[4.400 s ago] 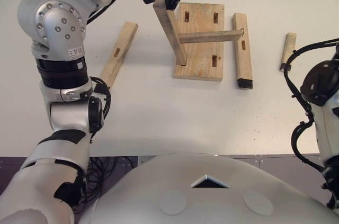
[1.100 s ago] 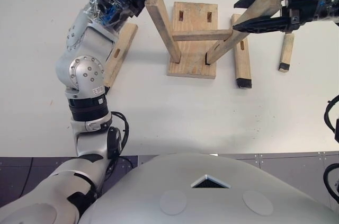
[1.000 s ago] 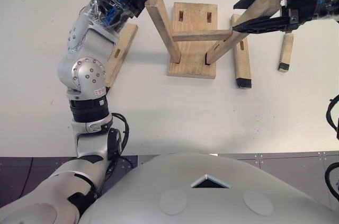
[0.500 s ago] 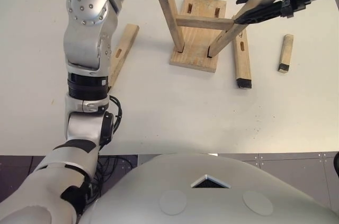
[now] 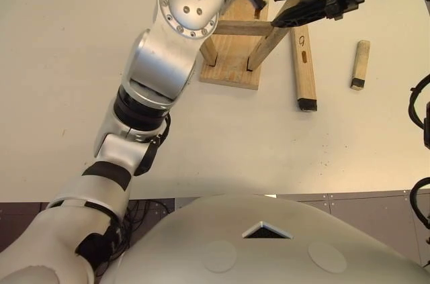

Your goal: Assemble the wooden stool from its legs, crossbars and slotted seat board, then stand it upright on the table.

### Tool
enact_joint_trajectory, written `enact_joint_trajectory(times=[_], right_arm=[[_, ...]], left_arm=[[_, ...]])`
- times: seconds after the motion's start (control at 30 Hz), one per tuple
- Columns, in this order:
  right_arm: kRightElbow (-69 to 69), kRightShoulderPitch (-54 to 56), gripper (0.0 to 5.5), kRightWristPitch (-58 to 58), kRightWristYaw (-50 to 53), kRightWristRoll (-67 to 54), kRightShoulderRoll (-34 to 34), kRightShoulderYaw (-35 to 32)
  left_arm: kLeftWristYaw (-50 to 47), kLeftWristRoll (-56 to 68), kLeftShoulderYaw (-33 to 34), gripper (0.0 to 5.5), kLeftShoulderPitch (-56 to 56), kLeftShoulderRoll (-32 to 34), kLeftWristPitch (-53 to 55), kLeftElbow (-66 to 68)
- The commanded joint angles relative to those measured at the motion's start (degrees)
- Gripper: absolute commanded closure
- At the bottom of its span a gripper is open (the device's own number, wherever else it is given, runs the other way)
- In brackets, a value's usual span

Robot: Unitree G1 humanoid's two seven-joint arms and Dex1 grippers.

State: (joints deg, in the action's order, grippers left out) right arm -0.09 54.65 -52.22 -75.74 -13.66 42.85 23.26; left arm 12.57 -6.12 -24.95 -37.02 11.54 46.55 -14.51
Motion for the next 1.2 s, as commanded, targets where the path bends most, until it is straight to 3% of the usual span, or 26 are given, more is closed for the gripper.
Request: enact_joint_trajectory(times=[0.03,0.17,0.33,0.47,0.5,0.67,0.8,0.9,1.0,1.07,1.13,1.17,1.2], right_arm=[[0.2,-4.1,3.46,-2.8,0.9,-0.4,-2.7,4.1],[-0.9,-4.5,3.46,-3.4,1.5,-1.0,-2.5,4.1],[-1.3,-4.2,3.46,-3.2,2.7,-1.7,-3.9,3.7],[-2.8,-6.3,3.46,0.1,4.5,-1.4,-4.5,2.0],[-2.5,-6.5,3.07,1.0,5.0,-1.2,-4.3,1.1],[-0.7,-5.4,2.24,3.1,7.4,-2.9,-4.8,-4.4],[-2.9,-6.5,2.24,2.4,8.9,-11.5,-5.5,-17.0],[-7.3,-7.8,2.24,-0.9,9.5,-22.7,-5.8,-28.8],[-6.0,-6.8,2.44,-8.1,19.4,-35.6,-9.3,-44.2],[-5.3,-9.4,2.81,-8.5,30.8,-36.1,-12.9,-49.7],[-8.8,-15.6,3.19,-6.7,41.0,-30.8,-16.5,-47.2],[-11.5,-19.3,3.33,-6.2,46.4,-26.9,-18.8,-43.3],[-13.2,-23.5,3.55,-5.2,53.5,-19.3,-19.8,-35.3]], left_arm=[[-3.2,-3.7,-4.3,5.47,11.2,0.4,3.5,2.3],[-2.0,-2.8,-8.1,5.50,19.0,-2.5,2.2,9.9],[-2.2,-3.8,-6.0,5.50,18.8,-4.7,-2.0,14.1],[-7.7,-1.1,8.0,5.50,11.8,-7.2,-16.4,8.0],[-8.0,1.7,13.1,5.50,8.8,-7.9,-19.1,5.1],[-7.3,15.1,29.2,5.50,-2.8,-8.5,-21.5,-2.0],[-8.4,27.1,39.2,5.50,-9.5,-7.7,-18.6,-5.0],[-9.9,32.0,45.8,5.50,-9.9,-2.6,-12.3,-4.0],[-9.6,29.5,48.0,5.50,-3.0,6.0,-4.5,-1.1],[-6.8,31.1,47.3,5.50,3.3,8.5,0.3,-1.4],[-3.7,33.8,45.6,5.50,8.8,9.2,5.3,-2.4],[-2.2,35.2,44.4,5.50,11.3,9.0,7.5,-2.6],[-1.2,36.0,43.3,5.50,12.8,8.2,8.6,-2.0]])
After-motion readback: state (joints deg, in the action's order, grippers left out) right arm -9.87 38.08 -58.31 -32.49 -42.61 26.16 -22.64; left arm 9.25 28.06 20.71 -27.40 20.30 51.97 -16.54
